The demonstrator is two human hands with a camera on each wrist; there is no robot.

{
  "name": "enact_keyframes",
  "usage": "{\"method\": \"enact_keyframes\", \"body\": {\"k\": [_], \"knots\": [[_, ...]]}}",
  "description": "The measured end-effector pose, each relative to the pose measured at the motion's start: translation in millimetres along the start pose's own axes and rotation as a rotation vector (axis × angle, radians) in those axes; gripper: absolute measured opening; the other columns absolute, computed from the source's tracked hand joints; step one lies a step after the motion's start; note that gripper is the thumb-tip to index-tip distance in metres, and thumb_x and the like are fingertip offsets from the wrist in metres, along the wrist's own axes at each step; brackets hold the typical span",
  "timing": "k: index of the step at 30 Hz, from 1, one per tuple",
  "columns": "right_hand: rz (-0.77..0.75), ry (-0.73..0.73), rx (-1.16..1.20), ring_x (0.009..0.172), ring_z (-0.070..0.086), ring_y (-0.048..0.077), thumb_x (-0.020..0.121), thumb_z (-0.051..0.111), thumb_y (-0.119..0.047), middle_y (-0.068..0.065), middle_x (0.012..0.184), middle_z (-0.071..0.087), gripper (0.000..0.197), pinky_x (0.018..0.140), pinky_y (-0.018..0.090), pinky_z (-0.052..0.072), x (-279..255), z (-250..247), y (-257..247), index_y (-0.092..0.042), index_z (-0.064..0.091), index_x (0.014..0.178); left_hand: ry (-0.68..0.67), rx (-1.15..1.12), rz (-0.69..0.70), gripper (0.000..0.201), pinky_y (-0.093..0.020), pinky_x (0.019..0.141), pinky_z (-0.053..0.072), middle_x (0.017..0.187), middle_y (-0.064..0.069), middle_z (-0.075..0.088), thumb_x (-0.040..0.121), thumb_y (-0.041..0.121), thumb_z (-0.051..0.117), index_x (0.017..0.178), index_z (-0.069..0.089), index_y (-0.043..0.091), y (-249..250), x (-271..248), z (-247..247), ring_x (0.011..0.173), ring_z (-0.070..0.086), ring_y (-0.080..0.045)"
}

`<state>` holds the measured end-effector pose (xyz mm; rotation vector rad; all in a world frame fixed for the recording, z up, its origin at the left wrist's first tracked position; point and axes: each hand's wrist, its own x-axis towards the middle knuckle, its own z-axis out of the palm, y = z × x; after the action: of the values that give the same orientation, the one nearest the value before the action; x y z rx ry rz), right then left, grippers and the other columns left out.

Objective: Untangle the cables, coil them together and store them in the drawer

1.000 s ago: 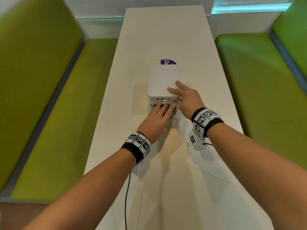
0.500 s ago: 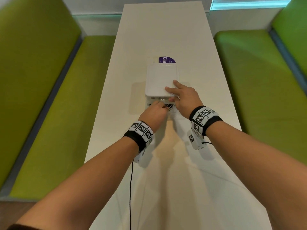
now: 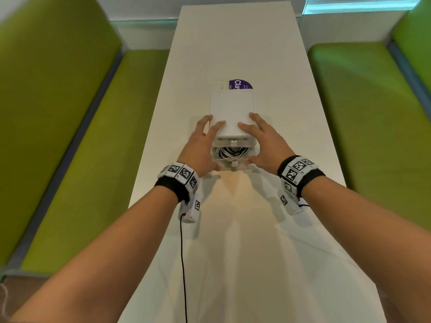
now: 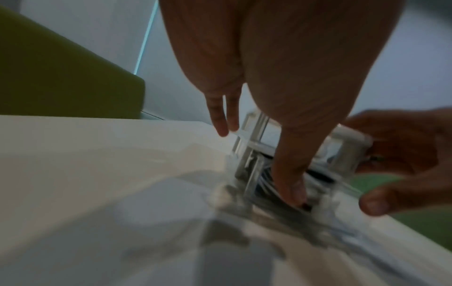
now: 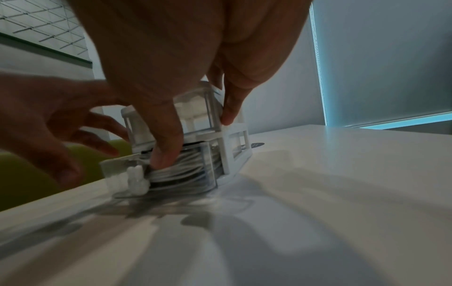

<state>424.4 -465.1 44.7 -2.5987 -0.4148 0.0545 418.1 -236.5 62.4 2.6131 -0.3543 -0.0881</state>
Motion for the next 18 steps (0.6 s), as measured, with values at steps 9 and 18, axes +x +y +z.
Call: {"method": "enact_keyframes", "body": {"k": [9, 18], "knots": [[-0.001, 0.114, -0.012, 0.138, 0.042, 0.033, 0.075, 0.086, -0.017, 0.010, 0.160, 0.028, 0.073, 0.102, 0.039, 0.046, 10.0, 11.5, -1.0, -0.022, 0.053, 0.140, 0.140, 0.007, 0.011, 0.071, -0.034, 0.082, 0.058, 0.145, -0.008, 0.028, 0.068, 0.013, 0.088, 0.130, 0.053, 0.021, 4.1, 16.1, 9.0, 0.081, 0.059, -0.025], [-0.035, 0.193, -0.059, 0.128, 0.051, 0.039, 0.073, 0.087, -0.014, 0.017, 0.151, 0.039, 0.063, 0.082, 0.040, 0.055, 14.8, 15.0, -4.0, -0.016, 0.060, 0.129, 0.184, 0.020, -0.005, 0.063, -0.038, 0.076, 0.059, 0.134, -0.010, 0.035, 0.069, 0.007, 0.084, 0.124, 0.057, 0.021, 2.0, 23.3, 12.3, 0.075, 0.061, -0.030]]}}
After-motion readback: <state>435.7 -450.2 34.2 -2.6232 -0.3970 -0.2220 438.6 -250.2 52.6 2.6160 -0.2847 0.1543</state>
